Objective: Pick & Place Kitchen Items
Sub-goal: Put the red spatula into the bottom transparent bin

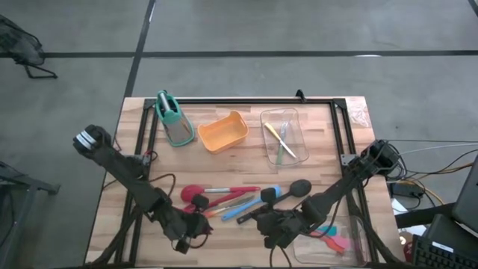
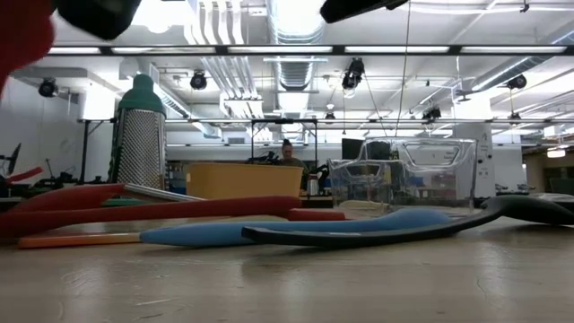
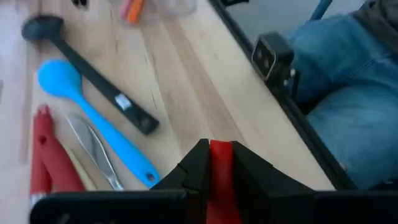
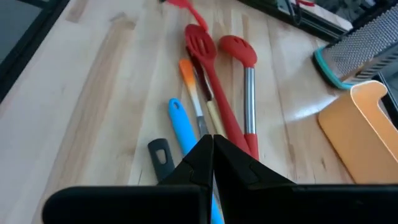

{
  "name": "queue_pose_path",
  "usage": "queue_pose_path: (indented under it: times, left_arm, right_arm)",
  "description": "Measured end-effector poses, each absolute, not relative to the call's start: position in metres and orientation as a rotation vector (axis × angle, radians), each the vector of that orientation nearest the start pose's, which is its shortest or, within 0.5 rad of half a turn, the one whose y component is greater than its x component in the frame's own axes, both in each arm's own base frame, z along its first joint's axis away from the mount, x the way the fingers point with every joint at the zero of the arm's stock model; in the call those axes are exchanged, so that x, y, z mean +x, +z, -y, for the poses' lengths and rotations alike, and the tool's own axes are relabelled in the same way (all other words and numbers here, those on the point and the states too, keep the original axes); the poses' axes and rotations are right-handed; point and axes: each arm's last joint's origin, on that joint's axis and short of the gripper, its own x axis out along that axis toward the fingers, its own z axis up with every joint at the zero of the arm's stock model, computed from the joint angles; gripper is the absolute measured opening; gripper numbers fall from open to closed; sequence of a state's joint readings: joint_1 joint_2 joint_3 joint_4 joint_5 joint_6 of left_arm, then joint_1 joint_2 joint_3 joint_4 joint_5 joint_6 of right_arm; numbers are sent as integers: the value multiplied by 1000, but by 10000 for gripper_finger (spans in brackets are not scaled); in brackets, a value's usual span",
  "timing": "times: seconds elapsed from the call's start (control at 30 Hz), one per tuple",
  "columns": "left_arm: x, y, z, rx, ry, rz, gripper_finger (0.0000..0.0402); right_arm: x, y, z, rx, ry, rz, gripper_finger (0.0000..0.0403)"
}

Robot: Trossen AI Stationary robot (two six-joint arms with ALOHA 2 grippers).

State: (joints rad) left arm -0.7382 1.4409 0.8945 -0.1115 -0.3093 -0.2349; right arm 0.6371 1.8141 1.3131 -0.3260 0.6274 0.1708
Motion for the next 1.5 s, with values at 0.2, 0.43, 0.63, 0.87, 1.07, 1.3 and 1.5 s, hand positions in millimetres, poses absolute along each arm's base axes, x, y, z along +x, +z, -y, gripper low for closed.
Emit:
queue_pose_path:
  times: [0.2,0.43,0.63,0.87,1.07,1.3,1.5]
  left_arm:
    - [246,269,190,138,-344,-470,47]
    - [263,320,188,237,-352,-253,47]
    - [274,348,181,224,-431,-80,47]
    - [277,358,184,252,-584,93,47]
    - [290,341,193,263,-629,87,47]
    - [299,327,199,274,-650,59,47]
    - [300,331,199,279,-648,108,47]
  right_arm:
    - [311,248,-233,-357,10,-636,8]
    - [290,252,-244,-345,23,-695,8]
    - [269,249,-253,-323,-23,-724,8]
    - [273,250,-257,-337,-96,-606,8]
    - [296,256,-249,-321,-48,-511,18]
    - [310,261,-244,-308,-49,-441,92]
    - [321,255,-244,-331,6,-423,173]
